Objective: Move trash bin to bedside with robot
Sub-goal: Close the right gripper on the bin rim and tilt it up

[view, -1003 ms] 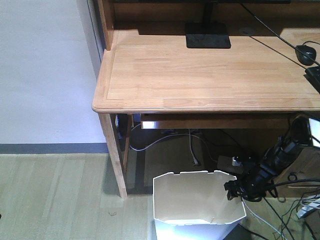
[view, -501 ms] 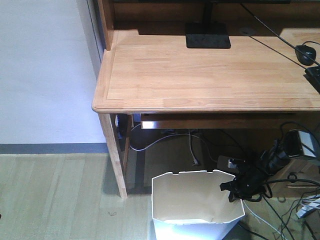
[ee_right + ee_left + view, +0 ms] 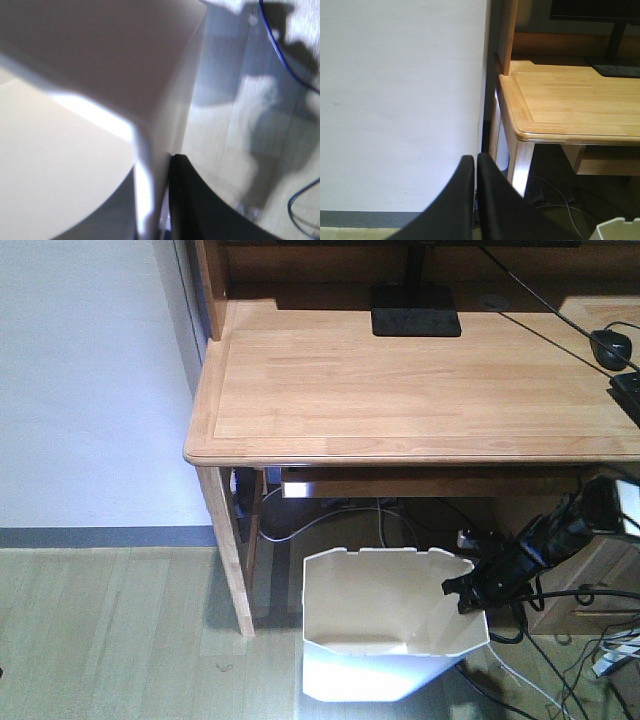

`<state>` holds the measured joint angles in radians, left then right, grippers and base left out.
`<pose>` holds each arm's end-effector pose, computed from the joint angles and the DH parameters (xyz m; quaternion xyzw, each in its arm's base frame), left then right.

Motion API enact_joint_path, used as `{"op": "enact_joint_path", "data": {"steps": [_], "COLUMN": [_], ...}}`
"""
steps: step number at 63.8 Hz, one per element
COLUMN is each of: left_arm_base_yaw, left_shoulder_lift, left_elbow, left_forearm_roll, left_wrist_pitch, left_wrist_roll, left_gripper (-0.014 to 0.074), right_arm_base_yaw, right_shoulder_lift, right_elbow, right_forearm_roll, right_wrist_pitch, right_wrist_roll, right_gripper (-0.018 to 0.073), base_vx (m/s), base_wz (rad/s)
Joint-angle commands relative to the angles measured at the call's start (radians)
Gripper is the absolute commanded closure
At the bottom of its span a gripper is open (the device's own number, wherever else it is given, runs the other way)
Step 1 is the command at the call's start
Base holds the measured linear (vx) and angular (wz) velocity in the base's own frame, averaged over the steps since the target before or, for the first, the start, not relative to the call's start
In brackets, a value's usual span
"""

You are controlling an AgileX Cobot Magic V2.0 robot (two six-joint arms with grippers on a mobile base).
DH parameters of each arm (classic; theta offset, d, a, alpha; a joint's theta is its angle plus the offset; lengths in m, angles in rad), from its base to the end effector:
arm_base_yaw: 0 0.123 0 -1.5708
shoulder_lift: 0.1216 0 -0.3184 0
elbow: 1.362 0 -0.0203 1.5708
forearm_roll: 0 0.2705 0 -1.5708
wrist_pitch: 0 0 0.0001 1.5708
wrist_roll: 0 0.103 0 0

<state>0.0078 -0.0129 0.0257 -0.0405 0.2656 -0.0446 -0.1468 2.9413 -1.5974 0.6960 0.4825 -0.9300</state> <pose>0.0528 -0.0007 0.1782 -0.0319 0.7706 -0.0282 0.6358 0.4136 -0.0301 -0.2011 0.0670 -0.9858 -0.1541 0.0001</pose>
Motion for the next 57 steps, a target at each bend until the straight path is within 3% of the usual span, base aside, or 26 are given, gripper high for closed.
{"op": "enact_joint_path", "data": {"steps": [1,6,37,57], "left_arm_base_yaw": [0.0,0.0,0.0,0.0], "left_shoulder_lift": [-0.014,-0.014,-0.014,-0.014], "left_elbow": [0.012,0.012,0.012,0.012], "left_forearm_roll": [-0.004,-0.004,-0.004,-0.004], "left_wrist_pitch": [-0.069,-0.069,-0.069,-0.069], "left_wrist_roll": [-0.006,-0.006,-0.006,-0.006], "left_gripper": [0.0602,0.0602,0.0602,0.0602], "right_arm_base_yaw": [-0.003,-0.004,-0.004,-0.004], "right_shoulder_lift": [-0.155,-0.206,-0.475,-0.597], "right_elbow": [0.058,0.108,0.355,0.562], "right_forearm_roll": [0.111,0.127,0.135,0.345], "right_wrist_pitch": [0.122,0.131,0.139,0.119], "right_wrist_roll": [-0.125,-0.171,-0.229,-0.424], "right_gripper": [0.0566,0.0566,0.0564,0.0564], "base_vx": [0.0,0.0,0.0,0.0], "base_wz": [0.0,0.0,0.0,0.0]}}
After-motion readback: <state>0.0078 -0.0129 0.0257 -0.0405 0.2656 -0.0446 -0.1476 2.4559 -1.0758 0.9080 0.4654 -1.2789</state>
